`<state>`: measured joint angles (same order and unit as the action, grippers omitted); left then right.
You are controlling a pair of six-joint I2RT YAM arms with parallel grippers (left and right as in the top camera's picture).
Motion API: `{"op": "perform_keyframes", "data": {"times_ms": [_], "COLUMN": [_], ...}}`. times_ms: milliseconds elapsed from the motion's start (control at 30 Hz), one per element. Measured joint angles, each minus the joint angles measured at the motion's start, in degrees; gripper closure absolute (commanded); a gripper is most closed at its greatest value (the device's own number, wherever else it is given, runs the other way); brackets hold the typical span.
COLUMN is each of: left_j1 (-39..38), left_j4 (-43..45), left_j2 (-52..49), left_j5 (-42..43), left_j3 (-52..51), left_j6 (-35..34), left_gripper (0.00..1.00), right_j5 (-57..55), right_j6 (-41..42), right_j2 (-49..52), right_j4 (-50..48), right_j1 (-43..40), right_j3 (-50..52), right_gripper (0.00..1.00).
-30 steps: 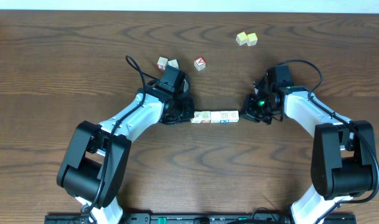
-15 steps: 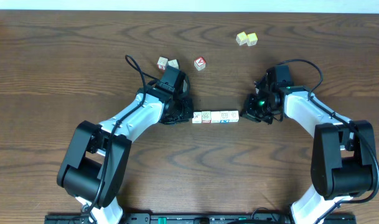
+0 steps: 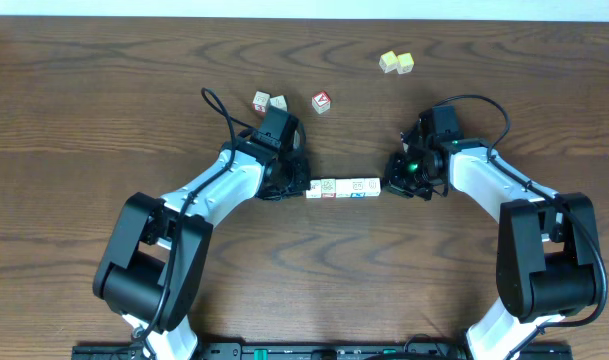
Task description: Lift 5 blocks
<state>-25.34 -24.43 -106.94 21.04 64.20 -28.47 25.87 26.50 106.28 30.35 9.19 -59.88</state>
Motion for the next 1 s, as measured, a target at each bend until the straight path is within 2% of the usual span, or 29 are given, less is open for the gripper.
{"op": "perform_keyframes", "data": {"times_ms": [1000], "left_j1": [0.2], "left_j4": [2.0], "left_j2": [-2.1], "left_j5": [1.6], "left_j3": [0.0], "left_j6": [0.0], "left_gripper": [0.93], "right_j5": [0.3], "right_j6": [0.0], "right_j2": [0.0], "right_j4": [-2.1], "right_j1": [-0.1], "right_j3": [0.0], "right_gripper": [0.99]}}
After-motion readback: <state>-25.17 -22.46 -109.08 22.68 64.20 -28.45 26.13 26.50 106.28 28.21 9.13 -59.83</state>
